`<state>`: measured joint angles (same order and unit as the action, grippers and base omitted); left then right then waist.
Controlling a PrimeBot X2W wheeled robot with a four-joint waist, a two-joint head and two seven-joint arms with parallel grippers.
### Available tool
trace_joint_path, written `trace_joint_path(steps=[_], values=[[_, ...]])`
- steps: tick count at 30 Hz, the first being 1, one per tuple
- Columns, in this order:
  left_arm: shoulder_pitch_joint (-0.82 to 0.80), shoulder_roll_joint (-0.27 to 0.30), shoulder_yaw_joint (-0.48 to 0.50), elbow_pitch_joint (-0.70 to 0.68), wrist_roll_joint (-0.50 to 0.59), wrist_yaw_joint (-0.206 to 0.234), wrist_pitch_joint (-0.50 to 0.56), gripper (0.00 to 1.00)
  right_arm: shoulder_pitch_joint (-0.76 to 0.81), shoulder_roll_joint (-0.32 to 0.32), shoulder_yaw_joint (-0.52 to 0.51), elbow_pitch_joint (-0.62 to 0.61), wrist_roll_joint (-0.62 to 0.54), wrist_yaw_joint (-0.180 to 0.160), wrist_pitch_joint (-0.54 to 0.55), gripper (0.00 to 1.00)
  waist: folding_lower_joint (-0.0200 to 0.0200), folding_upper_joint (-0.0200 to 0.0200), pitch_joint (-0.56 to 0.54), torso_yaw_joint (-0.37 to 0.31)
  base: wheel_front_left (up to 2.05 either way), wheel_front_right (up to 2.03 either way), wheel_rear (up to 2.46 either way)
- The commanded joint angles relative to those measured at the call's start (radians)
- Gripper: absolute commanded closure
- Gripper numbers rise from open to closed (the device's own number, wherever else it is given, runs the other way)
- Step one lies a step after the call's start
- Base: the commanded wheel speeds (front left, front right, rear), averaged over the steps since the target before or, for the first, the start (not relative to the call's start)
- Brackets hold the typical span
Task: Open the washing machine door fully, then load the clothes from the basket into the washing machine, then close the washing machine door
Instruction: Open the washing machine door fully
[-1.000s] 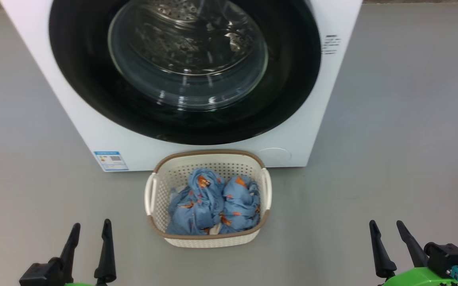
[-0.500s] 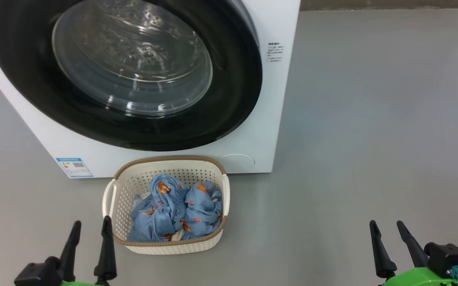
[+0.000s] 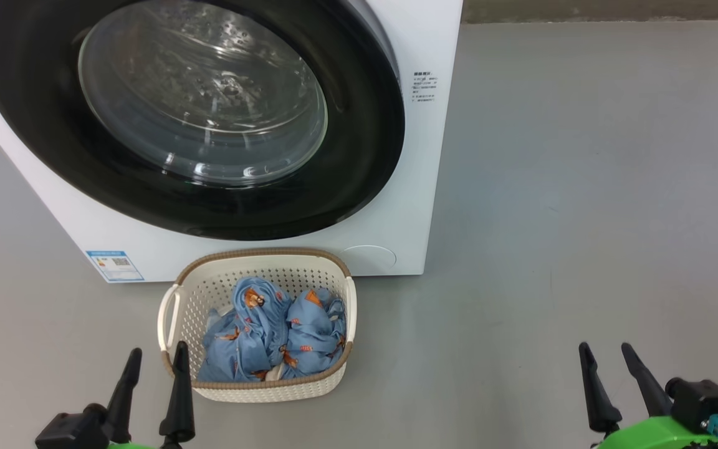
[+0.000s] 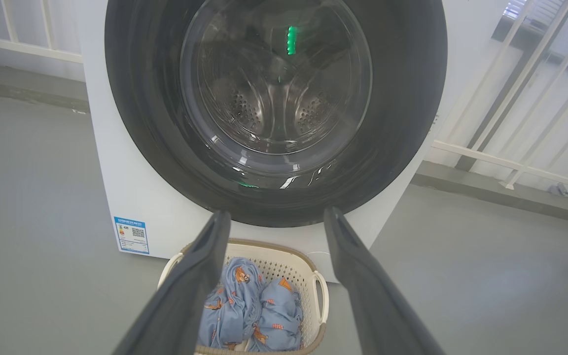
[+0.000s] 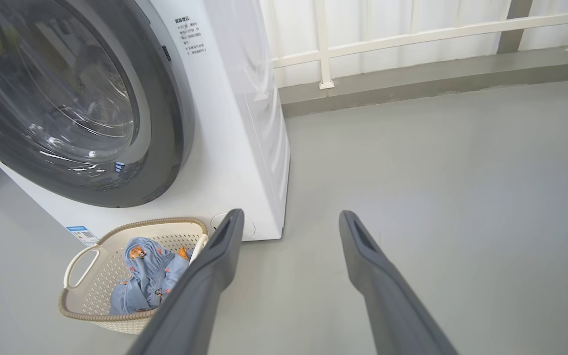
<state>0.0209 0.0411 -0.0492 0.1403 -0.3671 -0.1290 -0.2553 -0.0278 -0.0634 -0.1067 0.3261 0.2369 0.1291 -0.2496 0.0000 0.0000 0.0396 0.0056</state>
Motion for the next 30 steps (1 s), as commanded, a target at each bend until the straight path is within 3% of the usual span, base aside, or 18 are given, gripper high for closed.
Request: trace_joint_path(steps=[1,8,20,30], values=[[-0.016,0.009,0.031,-0.021,-0.01,-0.002,-0.006,0.0,-0.055,-0.005,0.032,-0.032,0.019,0.002,-0.012,1.0,0.0,0.0,0.001,0.001,0.0,0.0,0.0],[-0.022,0.009,0.03,-0.023,-0.025,-0.002,-0.006,0.0,-0.126,0.005,0.049,-0.061,0.144,0.002,-0.012,1.0,0.0,0.0,0.007,0.0,0.0,0.0,0.0],[-0.077,0.009,0.013,-0.032,-0.046,-0.002,-0.006,0.0,-0.421,0.009,0.044,-0.12,0.583,0.002,-0.012,1.0,0.0,0.0,0.07,0.014,0.0,0.0,0.0],[-0.141,0.009,-0.008,-0.031,-0.065,-0.002,-0.006,0.0,-0.67,-0.084,0.123,-0.063,0.939,0.002,-0.012,1.0,0.0,0.0,0.131,0.056,0.0,0.0,0.0]])
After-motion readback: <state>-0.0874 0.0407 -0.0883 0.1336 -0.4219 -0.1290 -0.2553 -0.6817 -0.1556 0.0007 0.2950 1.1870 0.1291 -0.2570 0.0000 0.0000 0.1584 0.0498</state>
